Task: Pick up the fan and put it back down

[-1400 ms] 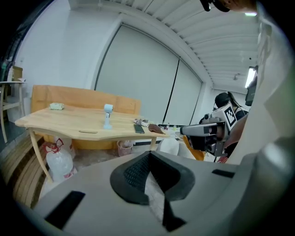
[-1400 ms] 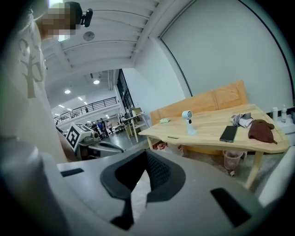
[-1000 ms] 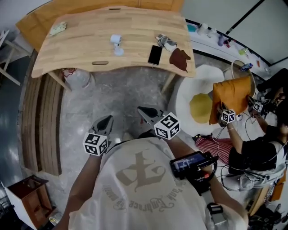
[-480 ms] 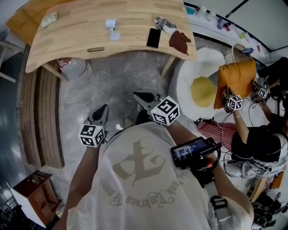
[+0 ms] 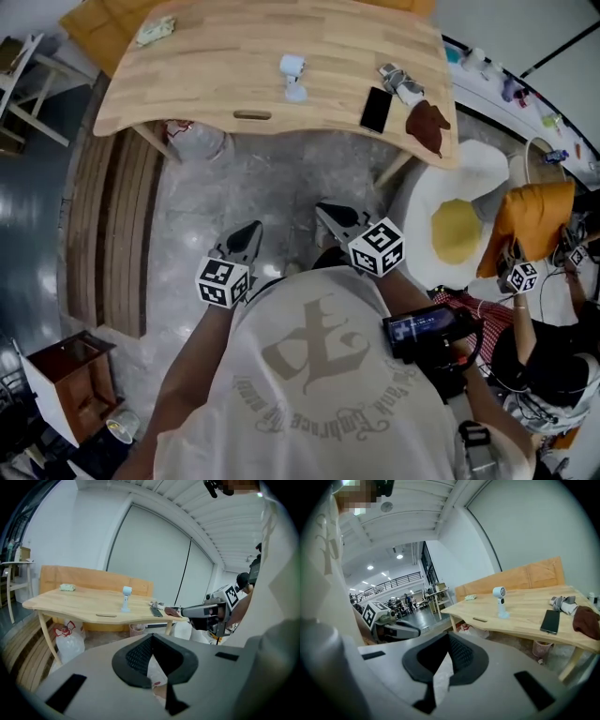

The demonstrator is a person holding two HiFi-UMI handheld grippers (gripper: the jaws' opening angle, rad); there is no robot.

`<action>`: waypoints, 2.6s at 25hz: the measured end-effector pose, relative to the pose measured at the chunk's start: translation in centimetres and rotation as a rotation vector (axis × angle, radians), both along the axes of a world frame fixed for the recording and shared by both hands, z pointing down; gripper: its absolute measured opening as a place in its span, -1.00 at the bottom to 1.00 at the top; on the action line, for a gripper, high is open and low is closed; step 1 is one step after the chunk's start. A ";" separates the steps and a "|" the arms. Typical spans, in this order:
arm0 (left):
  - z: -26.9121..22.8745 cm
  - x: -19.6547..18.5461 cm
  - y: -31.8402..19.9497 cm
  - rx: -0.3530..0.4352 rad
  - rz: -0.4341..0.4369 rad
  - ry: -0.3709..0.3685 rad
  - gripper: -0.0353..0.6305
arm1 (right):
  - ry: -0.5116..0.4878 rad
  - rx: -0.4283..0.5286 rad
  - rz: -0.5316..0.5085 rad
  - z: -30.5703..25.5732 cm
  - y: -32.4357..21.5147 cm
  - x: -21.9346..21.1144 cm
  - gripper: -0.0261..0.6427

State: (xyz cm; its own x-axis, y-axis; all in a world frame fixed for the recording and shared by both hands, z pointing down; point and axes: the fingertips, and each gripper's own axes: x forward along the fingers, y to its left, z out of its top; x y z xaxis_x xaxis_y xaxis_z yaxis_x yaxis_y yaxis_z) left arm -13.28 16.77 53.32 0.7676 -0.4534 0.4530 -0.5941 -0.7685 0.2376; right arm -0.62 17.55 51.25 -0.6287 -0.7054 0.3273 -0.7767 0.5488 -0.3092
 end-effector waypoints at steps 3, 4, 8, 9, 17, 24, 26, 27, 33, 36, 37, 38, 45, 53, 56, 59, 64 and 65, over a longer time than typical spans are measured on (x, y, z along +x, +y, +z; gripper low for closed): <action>0.3 0.1 -2.0 -0.003 -0.026 -0.003 -0.86 | -0.011 -0.020 -0.009 0.8 -2.3 0.5 -0.88; 0.4 0.2 -2.7 -0.004 -0.033 -0.004 -0.86 | -0.017 -0.026 -0.007 0.9 -3.2 0.8 -0.88; 0.3 0.5 -5.9 -0.011 -0.058 -0.009 -0.86 | -0.030 -0.034 -0.011 0.5 -7.1 1.7 -0.88; 0.2 0.7 -6.7 -0.013 -0.062 -0.011 -0.86 | -0.031 -0.034 -0.016 0.4 -8.0 1.9 -0.88; -0.1 3.0 -12.5 -0.021 -0.094 -0.014 -0.86 | -0.038 -0.054 -0.042 0.8 -13.9 3.9 -0.88; -0.2 5.6 -15.6 -0.038 -0.098 -0.033 -0.86 | -0.057 -0.068 -0.049 0.9 -17.7 6.1 -0.88; -0.2 6.6 -16.3 -0.041 -0.101 -0.039 -0.86 | -0.061 -0.075 -0.051 1.2 -18.4 7.1 -0.88; -0.1 7.1 -16.7 -0.041 -0.103 -0.043 -0.86 | -0.061 -0.079 -0.051 1.4 -18.8 7.6 -0.88; -0.4 9.3 -19.6 -0.051 -0.161 -0.037 -0.86 | -0.051 -0.097 -0.043 2.0 -22.0 10.9 -0.88; -0.5 10.7 -21.1 -0.046 -0.172 -0.048 -0.86 | -0.054 -0.088 -0.059 1.8 -23.9 12.2 -0.88; -0.6 11.3 -21.4 -0.040 -0.171 -0.055 -0.86 | -0.056 -0.083 -0.063 1.7 -24.5 12.6 -0.88; -0.7 11.8 -21.8 -0.035 -0.169 -0.059 -0.86 | -0.058 -0.079 -0.066 1.6 -25.1 13.1 -0.88; -0.8 14.5 -24.3 -0.018 -0.178 -0.071 -0.86 | -0.067 -0.077 -0.058 1.6 -27.6 15.8 -0.88; 1.2 16.7 -27.9 -0.015 -0.170 -0.063 -0.86 | -0.061 -0.094 -0.043 2.1 -28.4 16.7 -0.88; 2.4 17.4 -29.3 -0.019 -0.161 -0.083 -0.86 | -0.052 -0.098 -0.024 2.0 -28.8 17.3 -0.88; 3.1 17.8 -30.5 -0.018 -0.155 -0.098 -0.86 | -0.047 -0.103 0.006 2.1 -29.3 18.0 -0.88; 4.2 18.3 -32.1 -0.014 -0.157 -0.126 -0.86 | -0.042 -0.118 0.041 2.4 -30.0 19.2 -0.88; 4.6 18.4 -32.3 -0.015 -0.157 -0.134 -0.86 | -0.038 -0.120 0.044 2.5 -30.0 19.4 -0.88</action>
State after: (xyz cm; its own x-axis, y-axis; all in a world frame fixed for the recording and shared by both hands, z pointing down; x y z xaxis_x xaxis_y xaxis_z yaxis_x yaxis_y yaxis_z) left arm 5.07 -15.55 57.91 0.6204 -0.5554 0.5538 -0.7337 -0.6605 0.1594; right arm 18.76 -12.48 53.72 -0.6116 -0.6899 0.3873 -0.7856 0.4716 -0.4006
